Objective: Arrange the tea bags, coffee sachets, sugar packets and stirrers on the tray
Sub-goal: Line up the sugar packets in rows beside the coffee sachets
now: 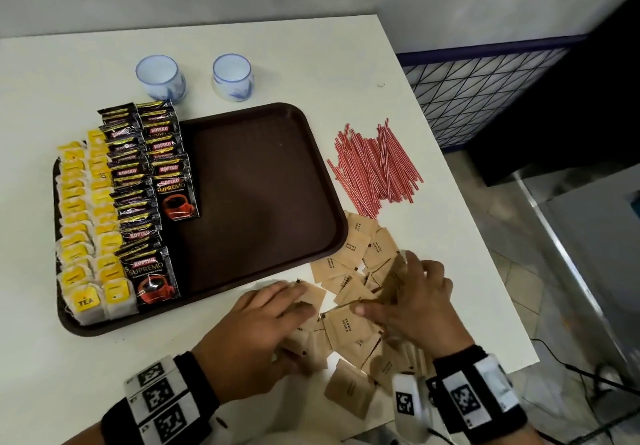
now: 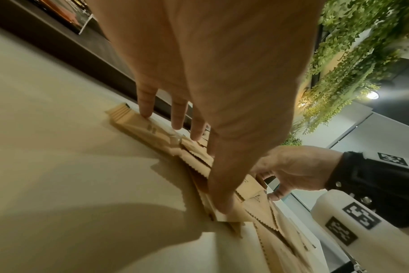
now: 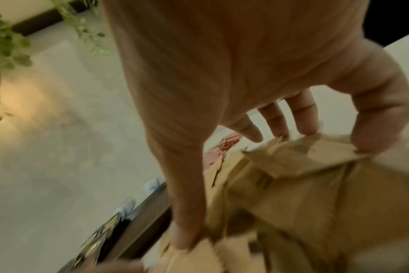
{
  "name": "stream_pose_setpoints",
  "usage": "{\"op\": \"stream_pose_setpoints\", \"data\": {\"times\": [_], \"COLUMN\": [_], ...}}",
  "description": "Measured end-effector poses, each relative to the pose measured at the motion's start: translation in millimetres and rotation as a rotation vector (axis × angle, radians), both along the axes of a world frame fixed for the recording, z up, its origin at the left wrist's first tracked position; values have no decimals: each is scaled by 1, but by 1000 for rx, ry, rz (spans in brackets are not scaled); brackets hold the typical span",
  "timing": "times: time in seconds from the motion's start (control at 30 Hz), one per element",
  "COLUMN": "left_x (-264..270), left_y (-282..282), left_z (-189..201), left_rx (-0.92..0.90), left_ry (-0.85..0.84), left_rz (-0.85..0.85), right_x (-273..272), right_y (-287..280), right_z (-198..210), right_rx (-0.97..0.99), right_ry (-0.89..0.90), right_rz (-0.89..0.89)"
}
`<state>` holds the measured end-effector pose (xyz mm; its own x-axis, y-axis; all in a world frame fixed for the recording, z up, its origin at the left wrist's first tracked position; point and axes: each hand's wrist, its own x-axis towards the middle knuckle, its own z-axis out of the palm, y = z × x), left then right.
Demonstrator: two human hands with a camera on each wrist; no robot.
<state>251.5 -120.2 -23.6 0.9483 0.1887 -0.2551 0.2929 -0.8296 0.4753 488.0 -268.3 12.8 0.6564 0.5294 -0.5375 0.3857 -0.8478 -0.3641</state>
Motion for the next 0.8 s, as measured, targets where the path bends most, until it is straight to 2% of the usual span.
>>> {"op": "stream_pose_setpoints", "data": {"times": [0.33,0.5,0.67,0.8], "left_x": [3,13,29,30], "left_y": [1,-4,-7,-5], "left_z": [1,8,8,9], "left_rx": [69,45,134,134], "left_ry": [31,-7,15,33], "left_rz": [-59,-19,-154,-148], "right_x": [-12,-18,-23,-27], "right_y": [6,4,9,14], "right_z": [-13,-14,-18,-19], "right_rx": [94,94,102,151], "right_ry": [-33,-42,-48,-5], "right_rz": [16,6,73,102]}}
